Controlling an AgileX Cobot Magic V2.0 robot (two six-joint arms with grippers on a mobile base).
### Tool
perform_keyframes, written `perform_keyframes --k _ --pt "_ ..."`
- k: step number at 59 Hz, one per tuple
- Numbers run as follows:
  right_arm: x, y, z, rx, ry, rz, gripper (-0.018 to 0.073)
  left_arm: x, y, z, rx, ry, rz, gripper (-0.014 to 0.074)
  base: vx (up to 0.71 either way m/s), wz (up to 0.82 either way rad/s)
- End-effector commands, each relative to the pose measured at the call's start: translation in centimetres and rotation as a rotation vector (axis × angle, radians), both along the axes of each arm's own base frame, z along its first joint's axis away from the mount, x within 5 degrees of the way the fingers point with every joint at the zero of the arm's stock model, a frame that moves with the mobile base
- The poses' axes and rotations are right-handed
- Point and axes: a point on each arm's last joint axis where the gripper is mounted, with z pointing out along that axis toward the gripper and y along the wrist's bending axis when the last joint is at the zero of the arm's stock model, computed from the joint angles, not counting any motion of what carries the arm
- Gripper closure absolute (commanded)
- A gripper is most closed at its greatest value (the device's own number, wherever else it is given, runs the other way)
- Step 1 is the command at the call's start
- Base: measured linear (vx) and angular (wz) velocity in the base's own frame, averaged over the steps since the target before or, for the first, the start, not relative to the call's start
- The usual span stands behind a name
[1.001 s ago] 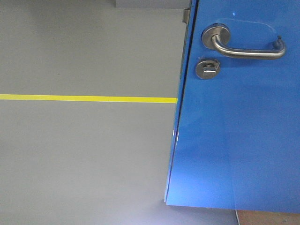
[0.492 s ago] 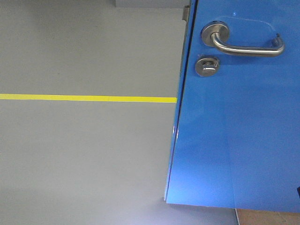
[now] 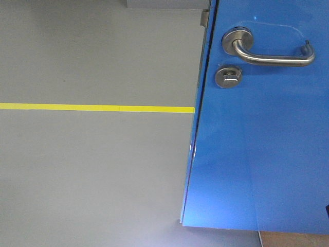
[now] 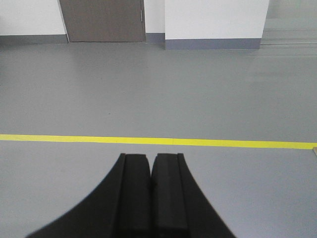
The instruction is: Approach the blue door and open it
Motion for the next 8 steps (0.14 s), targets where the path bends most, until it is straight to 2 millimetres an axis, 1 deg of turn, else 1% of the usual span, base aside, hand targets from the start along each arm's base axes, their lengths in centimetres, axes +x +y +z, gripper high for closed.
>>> perform_keyframes --k 1,8 --pt "-0.04 0.02 0.68 -0.023 -0.084 0.002 0.0551 -0.07 -0.05 1.68 0.001 -0.121 -0.003 0.0524 0.00 0.00" --pt "-0.04 0.02 0.68 -0.023 -0.084 0.002 0.0551 -0.07 -0.05 1.68 0.001 -0.121 -0.003 0.0524 0.00 0.00"
